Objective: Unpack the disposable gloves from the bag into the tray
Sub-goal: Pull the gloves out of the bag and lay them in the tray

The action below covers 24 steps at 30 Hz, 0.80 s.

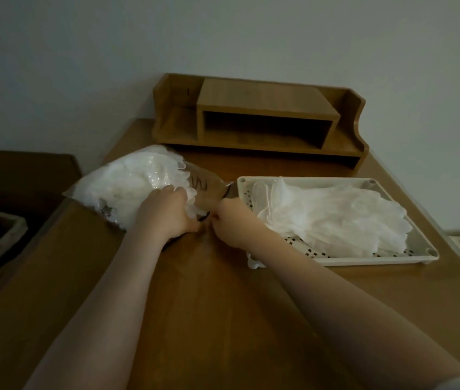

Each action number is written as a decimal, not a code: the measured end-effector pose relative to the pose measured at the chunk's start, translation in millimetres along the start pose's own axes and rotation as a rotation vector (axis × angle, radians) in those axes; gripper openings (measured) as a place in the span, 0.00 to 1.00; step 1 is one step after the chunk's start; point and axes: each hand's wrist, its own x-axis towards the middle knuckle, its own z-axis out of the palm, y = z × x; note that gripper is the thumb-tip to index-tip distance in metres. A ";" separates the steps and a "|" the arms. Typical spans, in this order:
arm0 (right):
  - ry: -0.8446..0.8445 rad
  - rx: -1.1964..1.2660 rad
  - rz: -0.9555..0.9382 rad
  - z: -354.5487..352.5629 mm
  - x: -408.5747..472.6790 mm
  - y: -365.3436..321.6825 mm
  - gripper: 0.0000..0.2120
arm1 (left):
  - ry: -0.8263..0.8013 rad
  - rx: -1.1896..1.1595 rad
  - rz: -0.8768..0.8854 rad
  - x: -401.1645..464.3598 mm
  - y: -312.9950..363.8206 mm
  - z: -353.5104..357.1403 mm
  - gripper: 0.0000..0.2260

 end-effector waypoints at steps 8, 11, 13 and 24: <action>0.125 0.159 -0.004 17.0 25.5 -1.9 0.18 | 0.229 -0.571 -0.123 6.6 -11.6 -14.7 0.08; 0.142 0.441 0.012 26.7 27.6 -5.6 0.29 | 0.279 -0.801 -0.136 8.6 -11.4 -12.8 0.09; 0.152 0.601 0.072 28.7 27.7 -5.0 0.29 | 0.279 -0.939 -0.145 9.6 -9.7 -8.7 0.08; 0.491 0.519 0.029 21.2 19.6 -4.4 0.06 | 0.263 -0.816 -0.100 3.5 3.0 3.6 0.05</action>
